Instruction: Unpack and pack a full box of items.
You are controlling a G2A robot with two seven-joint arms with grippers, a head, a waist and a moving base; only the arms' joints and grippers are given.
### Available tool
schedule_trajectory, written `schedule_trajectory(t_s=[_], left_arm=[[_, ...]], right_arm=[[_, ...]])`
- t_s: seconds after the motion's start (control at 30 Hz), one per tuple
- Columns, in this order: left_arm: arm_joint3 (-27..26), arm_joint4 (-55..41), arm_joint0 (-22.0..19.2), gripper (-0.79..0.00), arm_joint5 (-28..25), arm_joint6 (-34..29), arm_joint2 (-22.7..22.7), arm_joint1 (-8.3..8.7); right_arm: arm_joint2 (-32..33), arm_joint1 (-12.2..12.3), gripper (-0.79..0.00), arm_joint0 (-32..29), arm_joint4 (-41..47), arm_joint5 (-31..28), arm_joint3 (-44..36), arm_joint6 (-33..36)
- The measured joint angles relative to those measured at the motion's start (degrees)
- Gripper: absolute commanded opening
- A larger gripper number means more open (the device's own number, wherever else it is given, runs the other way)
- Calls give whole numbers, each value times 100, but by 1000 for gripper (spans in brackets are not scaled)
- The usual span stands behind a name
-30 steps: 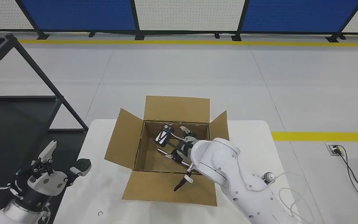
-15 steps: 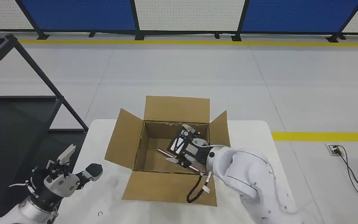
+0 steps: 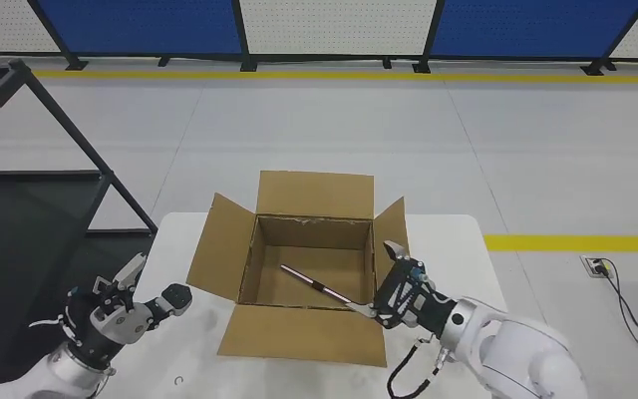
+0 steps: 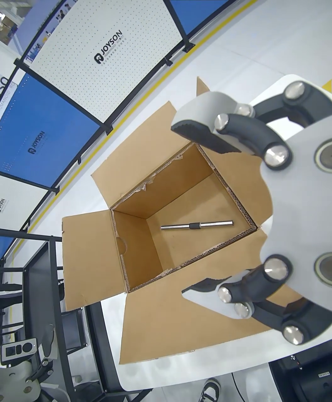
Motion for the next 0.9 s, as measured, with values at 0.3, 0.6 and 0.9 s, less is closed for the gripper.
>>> schedule_trajectory(t_s=[0.3, 0.6, 0.9], left_arm=[[0, 0, 0, 0, 0, -1, 0, 0], [-55, -734, 108, 0, -486, 324, 130, -79], [-165, -550, 284, 0, -1443, 526, 132, -135]], right_arm=[[0, 0, 0, 0, 0, -1, 0, 0], [408, 79, 0, -428, 279, -49, -176, -391], [1746, 258, 0, -1445, 1313, -538, -694, -413]])
